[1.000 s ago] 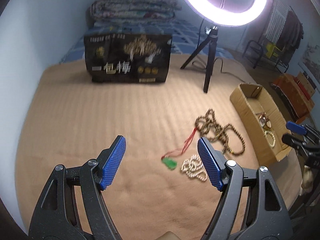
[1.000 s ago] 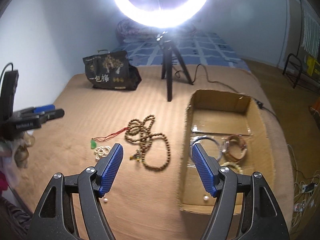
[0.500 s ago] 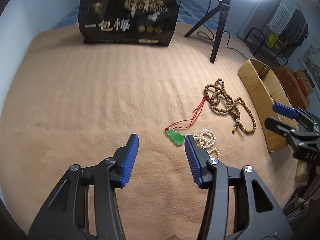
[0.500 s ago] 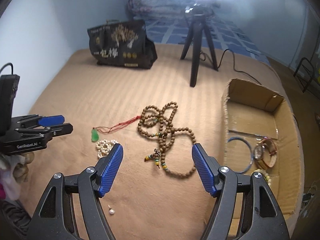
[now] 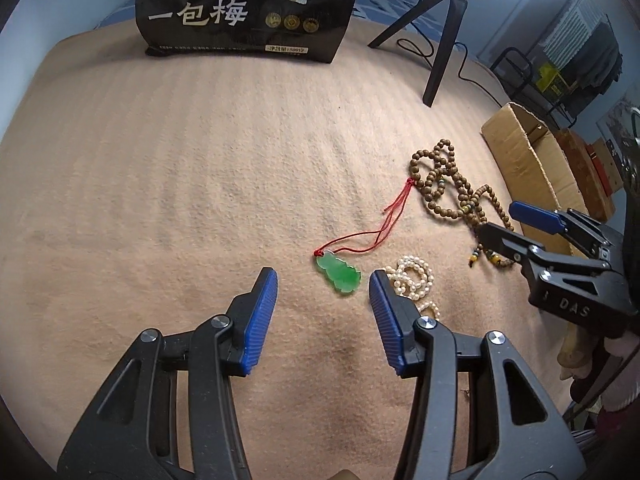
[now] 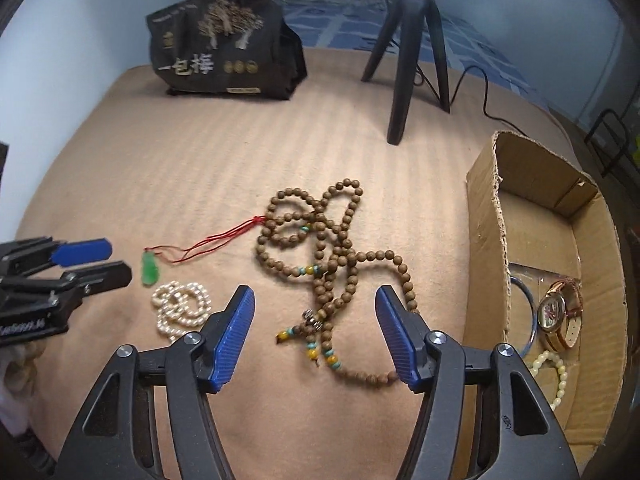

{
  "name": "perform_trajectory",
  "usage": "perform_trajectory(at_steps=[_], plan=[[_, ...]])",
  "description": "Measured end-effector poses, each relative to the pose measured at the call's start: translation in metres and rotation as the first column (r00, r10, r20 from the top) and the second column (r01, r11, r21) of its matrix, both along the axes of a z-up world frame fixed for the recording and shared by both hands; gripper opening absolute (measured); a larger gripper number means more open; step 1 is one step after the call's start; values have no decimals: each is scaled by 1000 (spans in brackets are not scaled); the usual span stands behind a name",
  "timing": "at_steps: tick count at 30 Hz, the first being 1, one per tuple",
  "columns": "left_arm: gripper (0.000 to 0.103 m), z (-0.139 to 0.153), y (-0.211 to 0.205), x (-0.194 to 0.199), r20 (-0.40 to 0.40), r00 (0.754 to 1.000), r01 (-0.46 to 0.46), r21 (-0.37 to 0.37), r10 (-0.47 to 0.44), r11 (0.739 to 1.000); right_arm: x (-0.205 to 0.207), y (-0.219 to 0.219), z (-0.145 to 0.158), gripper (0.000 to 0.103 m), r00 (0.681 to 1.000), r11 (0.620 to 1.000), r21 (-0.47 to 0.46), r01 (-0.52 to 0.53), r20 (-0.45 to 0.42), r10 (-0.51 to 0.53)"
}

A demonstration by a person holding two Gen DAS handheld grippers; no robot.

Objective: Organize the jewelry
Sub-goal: 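Move the left tool to the green jade pendant while the right tool reaches the wooden bead mala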

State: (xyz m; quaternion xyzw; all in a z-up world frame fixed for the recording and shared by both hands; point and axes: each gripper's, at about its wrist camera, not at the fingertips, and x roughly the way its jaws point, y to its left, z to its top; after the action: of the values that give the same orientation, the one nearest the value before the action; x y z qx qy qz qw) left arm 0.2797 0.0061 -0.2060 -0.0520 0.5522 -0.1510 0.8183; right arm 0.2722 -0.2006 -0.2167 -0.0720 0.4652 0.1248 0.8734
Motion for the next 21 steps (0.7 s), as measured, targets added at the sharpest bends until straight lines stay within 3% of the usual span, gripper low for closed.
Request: perform_trajectory(at_steps=[12, 21], plan=[[50, -16, -6, 12, -34, 999, -24, -14, 23, 1000, 17, 8, -13, 62, 1000, 999, -49, 8, -23, -9], [50, -19, -16, 15, -19, 1000, -22, 27, 22, 999, 26, 9, -17, 62, 999, 998, -61, 28, -30, -30]])
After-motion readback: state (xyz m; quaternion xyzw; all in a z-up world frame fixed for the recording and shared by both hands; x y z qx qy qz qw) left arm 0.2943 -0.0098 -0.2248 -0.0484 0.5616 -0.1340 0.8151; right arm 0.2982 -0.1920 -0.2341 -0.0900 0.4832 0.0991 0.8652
